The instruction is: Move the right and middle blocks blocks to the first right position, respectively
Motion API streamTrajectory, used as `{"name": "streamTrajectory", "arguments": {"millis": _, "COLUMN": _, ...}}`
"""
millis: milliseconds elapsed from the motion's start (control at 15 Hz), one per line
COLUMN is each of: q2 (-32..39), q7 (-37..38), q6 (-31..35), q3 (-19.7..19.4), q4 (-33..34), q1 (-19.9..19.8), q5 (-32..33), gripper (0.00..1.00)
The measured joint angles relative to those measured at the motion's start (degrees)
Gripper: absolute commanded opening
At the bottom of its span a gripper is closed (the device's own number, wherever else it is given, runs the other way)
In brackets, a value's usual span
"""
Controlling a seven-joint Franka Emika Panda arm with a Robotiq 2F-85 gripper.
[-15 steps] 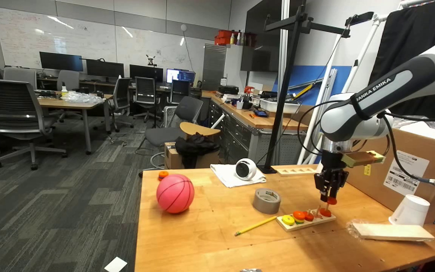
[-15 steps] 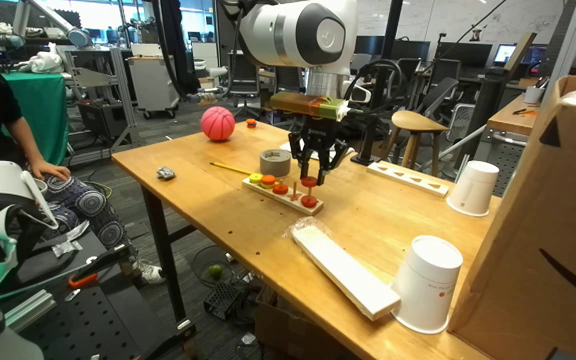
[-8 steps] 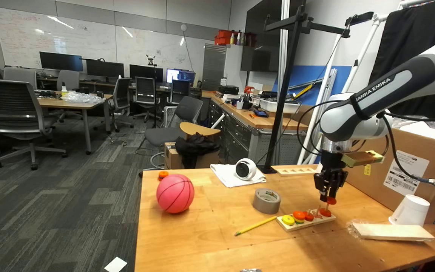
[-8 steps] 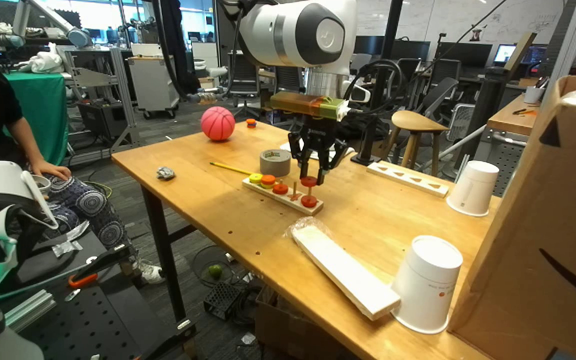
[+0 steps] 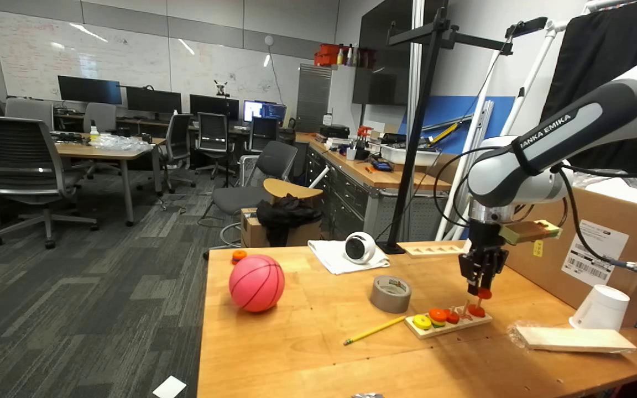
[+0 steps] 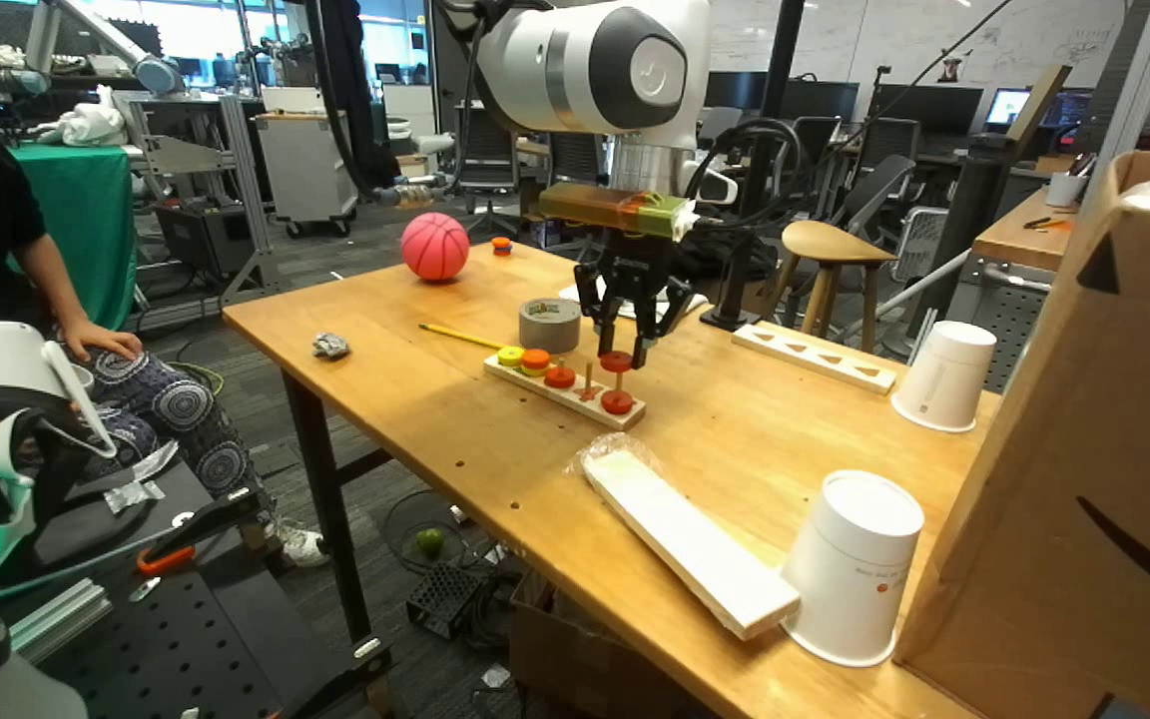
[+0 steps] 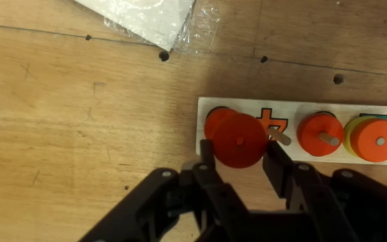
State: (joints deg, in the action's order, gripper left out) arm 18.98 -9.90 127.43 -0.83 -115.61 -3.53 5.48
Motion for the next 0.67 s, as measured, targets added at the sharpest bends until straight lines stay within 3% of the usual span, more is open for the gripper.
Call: {"name": "streamTrajectory", "arguments": {"millis": 667, "q2": 0.3, "q7": -0.3, "q6": 0.0, "q3": -0.9, "q4": 0.5, "q1": -0.2, "q5": 0.9, "gripper": 0.24}}
